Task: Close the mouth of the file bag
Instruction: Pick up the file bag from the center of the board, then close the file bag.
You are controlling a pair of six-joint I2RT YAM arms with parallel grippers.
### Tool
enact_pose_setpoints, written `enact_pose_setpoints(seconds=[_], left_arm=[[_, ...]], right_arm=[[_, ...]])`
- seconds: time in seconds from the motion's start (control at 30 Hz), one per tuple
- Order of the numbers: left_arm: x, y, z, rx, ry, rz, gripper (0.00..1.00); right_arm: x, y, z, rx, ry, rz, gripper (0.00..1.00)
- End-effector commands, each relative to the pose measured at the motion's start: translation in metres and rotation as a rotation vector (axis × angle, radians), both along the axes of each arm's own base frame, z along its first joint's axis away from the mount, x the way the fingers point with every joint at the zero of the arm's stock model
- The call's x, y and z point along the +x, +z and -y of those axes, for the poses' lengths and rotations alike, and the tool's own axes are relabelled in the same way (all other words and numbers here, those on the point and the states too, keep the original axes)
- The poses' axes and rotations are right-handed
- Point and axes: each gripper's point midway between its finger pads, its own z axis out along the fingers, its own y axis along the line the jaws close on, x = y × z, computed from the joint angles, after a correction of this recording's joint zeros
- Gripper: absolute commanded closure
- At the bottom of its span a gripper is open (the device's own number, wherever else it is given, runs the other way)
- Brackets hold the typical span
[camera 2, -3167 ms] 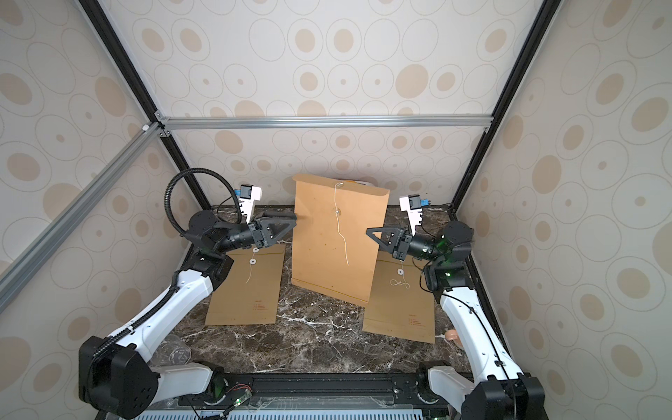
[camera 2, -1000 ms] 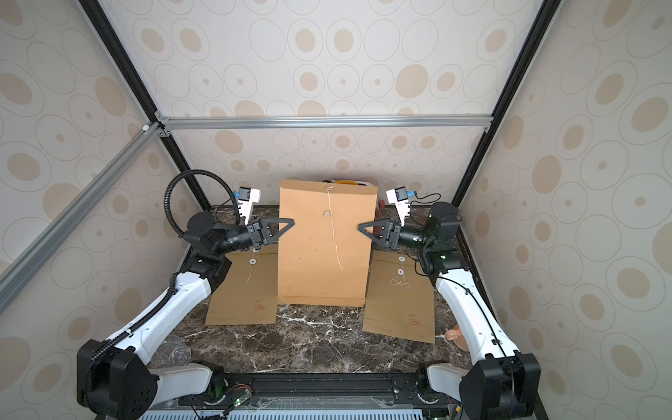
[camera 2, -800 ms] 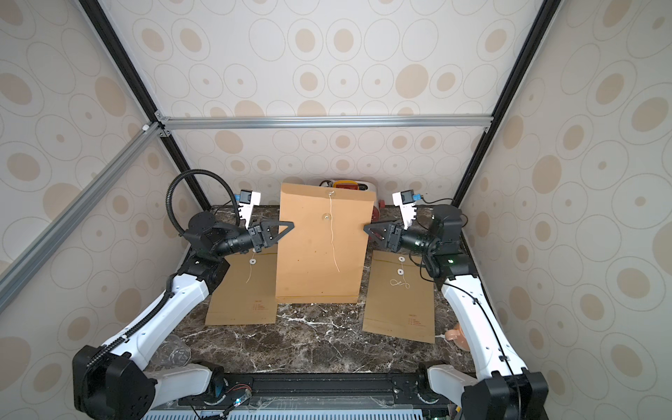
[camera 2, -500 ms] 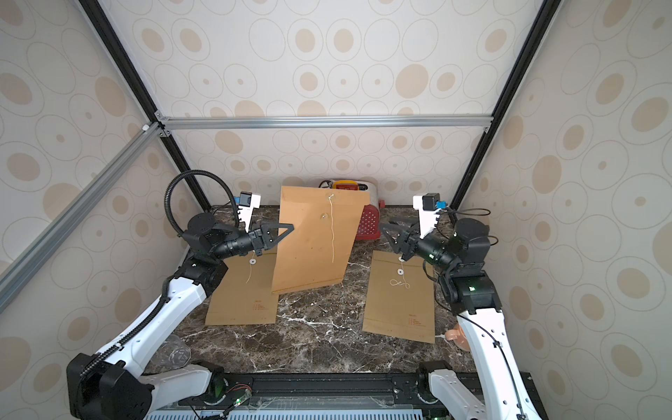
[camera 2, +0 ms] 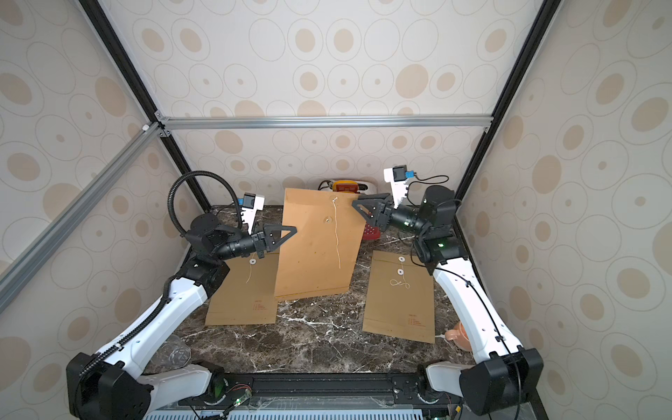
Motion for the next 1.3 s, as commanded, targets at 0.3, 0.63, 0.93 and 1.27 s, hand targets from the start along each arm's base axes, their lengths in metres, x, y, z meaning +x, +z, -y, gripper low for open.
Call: enact_pose_setpoints(seconds=[0.3, 0.63, 0.93, 1.27], left_arm=[[-0.015, 0.029, 0.002, -0.035, -0.045, 0.095, 1.00], [-0.016, 0.030, 0.002, -0.045, -0.048, 0.097, 1.00], [-0.014, 0.024, 0.000, -0.002, -0.009, 0.120, 1.00], [-0.014, 0.021, -0.008, 0.054, 0.069, 0.169, 1.00]], right_arm=[[-0.003, -0.039, -0.030, -0.046, 0.099, -0.057, 0.60], [-0.021, -0.046, -0.038, -0.027, 0.159, 0.005, 0.61], [-0.033, -0.039, -0.053, -0.023, 0.188, 0.064, 0.63], [-0.040, -0.032, -0.031, -0.109, 0.019, 0.247, 0.74]])
